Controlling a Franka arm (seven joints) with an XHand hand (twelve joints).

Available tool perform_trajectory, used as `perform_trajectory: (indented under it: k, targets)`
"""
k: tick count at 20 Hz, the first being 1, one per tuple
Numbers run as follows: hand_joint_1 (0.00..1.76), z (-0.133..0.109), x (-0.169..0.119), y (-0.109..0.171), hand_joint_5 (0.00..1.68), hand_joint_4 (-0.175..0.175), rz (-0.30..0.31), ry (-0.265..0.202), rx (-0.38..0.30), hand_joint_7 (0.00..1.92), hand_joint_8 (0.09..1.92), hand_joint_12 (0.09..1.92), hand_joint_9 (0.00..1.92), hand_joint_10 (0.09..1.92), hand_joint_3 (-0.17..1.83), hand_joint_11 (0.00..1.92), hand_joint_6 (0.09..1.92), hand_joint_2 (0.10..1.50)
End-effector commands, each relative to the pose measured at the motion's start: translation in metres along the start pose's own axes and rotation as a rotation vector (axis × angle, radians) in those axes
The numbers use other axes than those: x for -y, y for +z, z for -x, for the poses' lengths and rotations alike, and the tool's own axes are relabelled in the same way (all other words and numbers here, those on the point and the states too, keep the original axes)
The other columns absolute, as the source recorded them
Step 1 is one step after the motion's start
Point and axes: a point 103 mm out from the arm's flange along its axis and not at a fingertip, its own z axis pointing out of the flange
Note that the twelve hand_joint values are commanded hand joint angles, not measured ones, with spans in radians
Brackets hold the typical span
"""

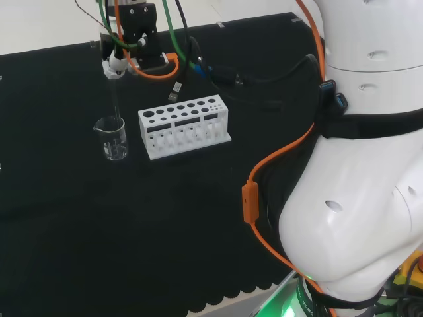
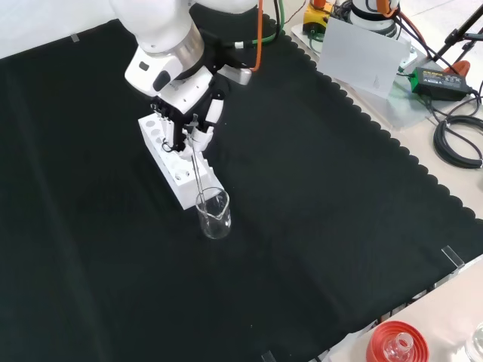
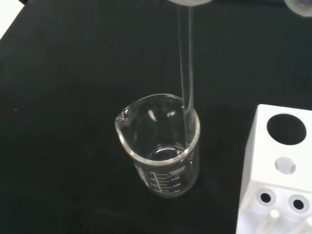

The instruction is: Stir in the beaker to the left of the white test tube rack with the glass rod.

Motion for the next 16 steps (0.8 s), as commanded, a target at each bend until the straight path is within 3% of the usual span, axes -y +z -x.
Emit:
perform_trajectory:
  k: [1,16]
  targets:
    - [1.31,-0.0117,0.0044,-0.0004,1.04,-0.175,0.002,-0.013,0.012,1.27,0.80,0.64,1.77,0.38,-0.08,1.57,0.67,1.08]
    - [1.31,-0.0167,0.0084,-0.0020,1.04,-0.175,0.018,-0.020,-0.002,1.27,0.80,0.64,1.77,0.38,-0.08,1.57,0.67,1.08]
